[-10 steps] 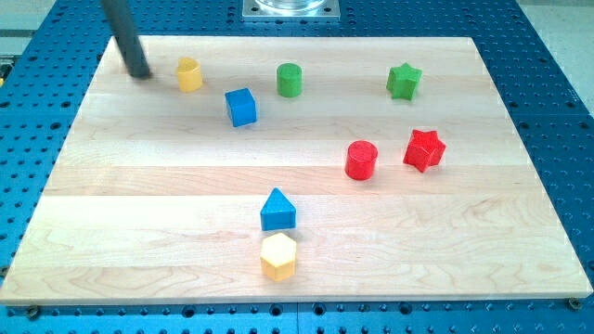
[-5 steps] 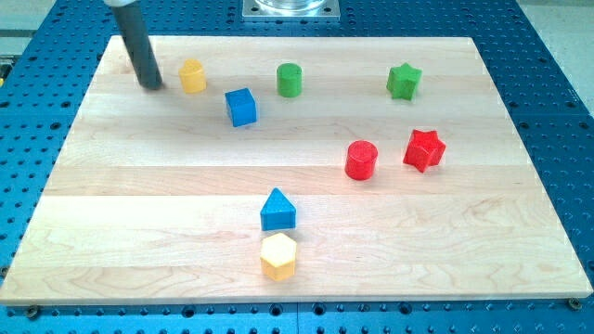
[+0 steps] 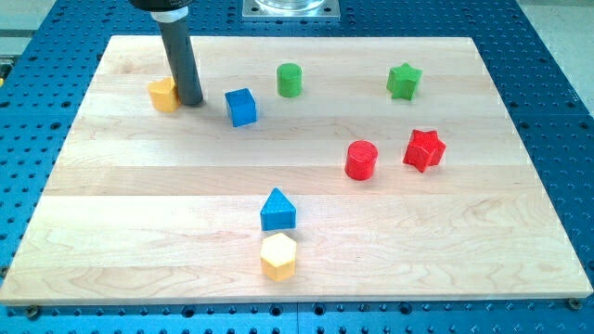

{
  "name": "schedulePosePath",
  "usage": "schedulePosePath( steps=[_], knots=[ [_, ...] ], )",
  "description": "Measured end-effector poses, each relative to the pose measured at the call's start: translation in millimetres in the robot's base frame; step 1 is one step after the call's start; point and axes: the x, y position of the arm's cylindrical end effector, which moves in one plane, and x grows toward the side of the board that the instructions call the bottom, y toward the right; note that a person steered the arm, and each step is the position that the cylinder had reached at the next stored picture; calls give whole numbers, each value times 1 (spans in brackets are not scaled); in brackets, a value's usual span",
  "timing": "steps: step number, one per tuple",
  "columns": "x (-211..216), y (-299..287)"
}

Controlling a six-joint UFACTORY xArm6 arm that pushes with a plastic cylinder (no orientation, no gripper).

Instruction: Push the heart left beside the hexagon

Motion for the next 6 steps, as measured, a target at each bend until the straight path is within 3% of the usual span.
schedulePosePath(
  steps=[2,3,4,6],
  knots=[
    [-48,-20],
    [0,-43],
    [103,-19],
    [105,-5]
  ],
)
